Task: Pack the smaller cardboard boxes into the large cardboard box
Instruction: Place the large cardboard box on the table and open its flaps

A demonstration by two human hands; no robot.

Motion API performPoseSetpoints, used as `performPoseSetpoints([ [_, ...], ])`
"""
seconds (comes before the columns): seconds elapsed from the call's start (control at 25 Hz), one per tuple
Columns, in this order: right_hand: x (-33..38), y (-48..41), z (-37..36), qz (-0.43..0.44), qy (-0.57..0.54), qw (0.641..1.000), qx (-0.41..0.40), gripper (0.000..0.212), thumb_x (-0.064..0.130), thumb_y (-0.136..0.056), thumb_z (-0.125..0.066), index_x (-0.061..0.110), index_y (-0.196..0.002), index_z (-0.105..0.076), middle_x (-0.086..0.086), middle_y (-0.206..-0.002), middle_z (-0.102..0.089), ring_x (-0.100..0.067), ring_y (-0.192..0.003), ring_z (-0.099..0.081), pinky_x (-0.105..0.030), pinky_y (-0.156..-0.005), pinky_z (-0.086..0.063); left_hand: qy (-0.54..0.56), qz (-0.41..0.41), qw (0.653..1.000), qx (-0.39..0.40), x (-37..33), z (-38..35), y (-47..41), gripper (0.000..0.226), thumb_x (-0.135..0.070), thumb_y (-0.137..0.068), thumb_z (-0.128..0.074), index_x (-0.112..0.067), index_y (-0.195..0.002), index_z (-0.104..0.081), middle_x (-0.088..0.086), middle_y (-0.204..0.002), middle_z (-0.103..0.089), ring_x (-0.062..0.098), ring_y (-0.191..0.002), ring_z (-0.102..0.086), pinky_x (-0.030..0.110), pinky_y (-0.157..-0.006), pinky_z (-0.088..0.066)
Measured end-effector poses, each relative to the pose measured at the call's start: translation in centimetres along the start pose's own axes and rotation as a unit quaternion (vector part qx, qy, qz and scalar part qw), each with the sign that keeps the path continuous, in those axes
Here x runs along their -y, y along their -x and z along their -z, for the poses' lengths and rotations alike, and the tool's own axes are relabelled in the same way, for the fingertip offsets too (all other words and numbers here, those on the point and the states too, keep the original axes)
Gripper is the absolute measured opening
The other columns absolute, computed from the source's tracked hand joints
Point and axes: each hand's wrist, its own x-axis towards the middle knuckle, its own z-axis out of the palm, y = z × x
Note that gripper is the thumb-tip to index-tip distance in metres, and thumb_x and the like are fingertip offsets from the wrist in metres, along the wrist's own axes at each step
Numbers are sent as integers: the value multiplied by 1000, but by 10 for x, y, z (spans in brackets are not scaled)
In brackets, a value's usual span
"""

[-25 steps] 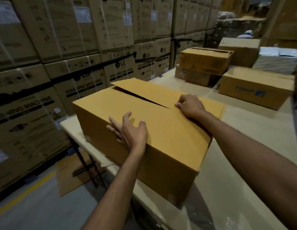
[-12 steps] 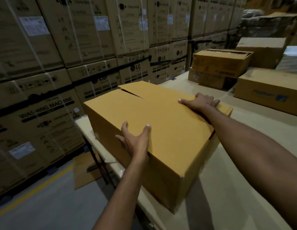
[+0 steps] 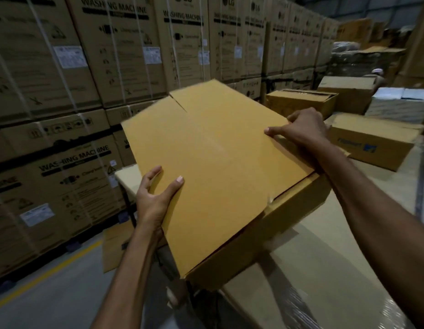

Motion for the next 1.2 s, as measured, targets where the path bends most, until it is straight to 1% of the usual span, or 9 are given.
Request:
performPoseSetpoints([
  [0.08,-2,46,31,2,-28,999,19,105,88,-58,-70,21,-137,-58,-8,-138,-51,-28,-124,-50,-53,-100,-47,9,-48,999,13,-12,19,24,65,-49,-64,-93,-48,-122,-65,-16,-132,-52,18,-121,-57,50,-97,-55],
  [0.16,-15,91,43,-18,-87,995,38,103,81,-66,-74,21,-145,-48,-5,-140,-41,-27,-124,-48,-47,-96,-49,4,-92,996,16,-26,32,48,59,-42,-65,-92,-41,-119,-68,-15,-132,-56,10,-119,-58,48,-99,-55],
  [0.28,-35,152,51,-32,-148,986,-67,91,77,-71,-74,20,-139,-52,0,-129,-42,-17,-111,-50,-37,-85,-50,-19,-129,991,26,-43,45,90,43,-39,-67,-93,-36,-105,-73,-4,-142,-55,10,-123,-58,47,-98,-55],
  [0.4,-50,181,61,-27,-179,976,-120,83,74,-73,-74,18,-132,-58,-2,-130,-46,-13,-108,-50,-39,-88,-54,-22,-154,987,25,-57,53,132,30,-29,-70,-90,-26,-92,-70,-8,-128,-62,-3,-109,-61,35,-84,-57],
  [0.56,-77,194,82,9,-231,964,-130,78,70,-75,-77,19,-131,-59,-1,-124,-46,-10,-103,-49,-31,-82,-49,-52,-188,981,-19,-66,45,182,30,-30,-72,-89,-20,-81,-63,13,-128,-61,25,-117,-60,29,-76,-52],
  [0.64,-96,190,94,34,-251,959,-126,78,69,-76,-77,19,-133,-58,0,-126,-45,-10,-105,-48,-29,-81,-47,-62,-191,979,-42,-72,29,208,30,-30,-73,-89,-20,-78,-61,18,-129,-60,28,-121,-58,29,-78,-50],
  [0.8,-142,159,129,65,-275,958,-55,82,74,-74,-74,20,-134,-55,0,-131,-44,-12,-108,-50,-32,-83,-49,-83,-192,971,-112,-87,-25,272,29,-33,-72,-89,-23,-79,-63,10,-128,-61,16,-120,-58,32,-87,-49],
  [0.92,-175,134,156,50,-229,972,7,88,77,-73,-72,19,-136,-52,-3,-137,-42,-15,-109,-52,-38,-86,-51,-105,-158,973,-133,-97,-69,312,28,-35,-73,-89,-23,-79,-65,5,-118,-66,5,-107,-61,25,-80,-46],
  [1.2,-249,113,209,35,-99,981,162,95,72,-77,-74,9,-143,-45,-14,-147,-33,-37,-124,-52,-45,-86,-50,-78,1,991,-105,-106,-151,383,25,-32,-80,-84,-16,-87,-66,-6,-99,-67,13,-83,-64,23,-56,-49],
])
